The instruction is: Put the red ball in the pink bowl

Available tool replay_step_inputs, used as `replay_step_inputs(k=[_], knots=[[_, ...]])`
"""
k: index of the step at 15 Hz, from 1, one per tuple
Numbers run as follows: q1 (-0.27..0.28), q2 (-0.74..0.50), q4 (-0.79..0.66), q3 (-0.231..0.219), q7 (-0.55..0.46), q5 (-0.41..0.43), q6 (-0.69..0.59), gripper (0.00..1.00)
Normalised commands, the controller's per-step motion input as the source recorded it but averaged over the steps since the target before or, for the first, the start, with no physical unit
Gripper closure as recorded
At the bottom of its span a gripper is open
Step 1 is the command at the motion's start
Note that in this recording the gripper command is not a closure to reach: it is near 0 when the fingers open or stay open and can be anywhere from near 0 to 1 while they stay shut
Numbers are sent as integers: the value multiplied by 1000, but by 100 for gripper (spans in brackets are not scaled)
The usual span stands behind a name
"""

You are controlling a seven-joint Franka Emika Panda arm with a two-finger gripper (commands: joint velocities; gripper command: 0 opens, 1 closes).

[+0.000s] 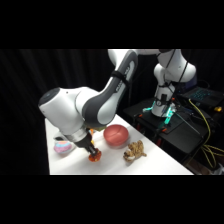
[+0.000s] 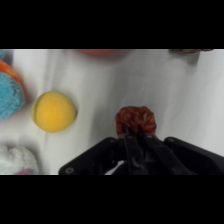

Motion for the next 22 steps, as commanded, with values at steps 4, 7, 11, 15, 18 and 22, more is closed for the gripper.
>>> replay_step_inputs(k=[4,7,11,15,18,22], knots=[[-25,-783,-884,-42,-52,8,198,21],[-4,-750,-985,-38,-16,-28,323,20],[-34,-553,-805,-48,10,-24,318,20],[-77,-387,-587,-55,36,21,259,20],[-47,-300,-389,-19,66,66,162,20],[-2,-269,-207,13,90,80,45,0]])
